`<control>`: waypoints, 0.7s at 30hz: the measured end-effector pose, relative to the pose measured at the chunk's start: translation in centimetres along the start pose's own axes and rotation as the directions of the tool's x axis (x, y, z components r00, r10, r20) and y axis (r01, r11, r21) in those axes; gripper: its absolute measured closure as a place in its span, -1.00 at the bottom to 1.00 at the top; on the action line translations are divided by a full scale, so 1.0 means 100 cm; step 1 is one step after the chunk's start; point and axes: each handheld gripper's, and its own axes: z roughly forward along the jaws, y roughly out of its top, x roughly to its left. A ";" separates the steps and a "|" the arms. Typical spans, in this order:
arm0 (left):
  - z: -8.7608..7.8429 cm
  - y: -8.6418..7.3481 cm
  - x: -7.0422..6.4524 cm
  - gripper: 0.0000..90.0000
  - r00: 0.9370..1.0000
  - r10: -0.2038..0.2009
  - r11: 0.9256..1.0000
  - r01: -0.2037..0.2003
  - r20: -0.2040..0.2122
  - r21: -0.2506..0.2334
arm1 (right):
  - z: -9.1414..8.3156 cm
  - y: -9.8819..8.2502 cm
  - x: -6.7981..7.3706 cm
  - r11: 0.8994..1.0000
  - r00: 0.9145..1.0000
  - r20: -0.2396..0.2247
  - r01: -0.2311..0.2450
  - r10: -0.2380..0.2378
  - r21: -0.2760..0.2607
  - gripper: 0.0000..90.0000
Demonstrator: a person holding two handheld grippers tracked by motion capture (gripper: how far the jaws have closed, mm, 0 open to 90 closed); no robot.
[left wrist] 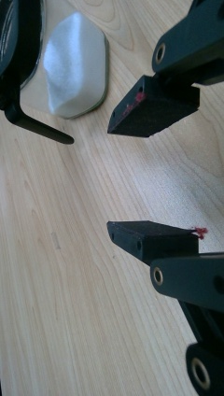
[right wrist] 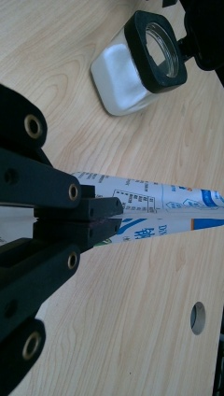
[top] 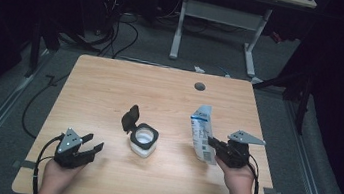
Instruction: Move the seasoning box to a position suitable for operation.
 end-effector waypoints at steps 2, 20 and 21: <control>0.001 -0.001 0.000 0.04 1.000 -0.001 1.000 0.001 0.015 0.002 | 0.001 -0.002 0.000 1.000 1.000 0.013 -0.001 0.001 -0.019 1.00; 0.002 0.000 -0.005 0.04 1.000 0.027 1.000 -0.027 0.016 -0.004 | 0.023 -0.010 -0.010 0.986 0.999 0.028 -0.037 0.042 -0.163 1.00; 0.001 0.000 -0.005 0.04 0.999 0.029 1.000 -0.029 0.014 -0.005 | 0.025 -0.010 -0.011 0.985 0.998 0.039 -0.034 0.041 -0.169 1.00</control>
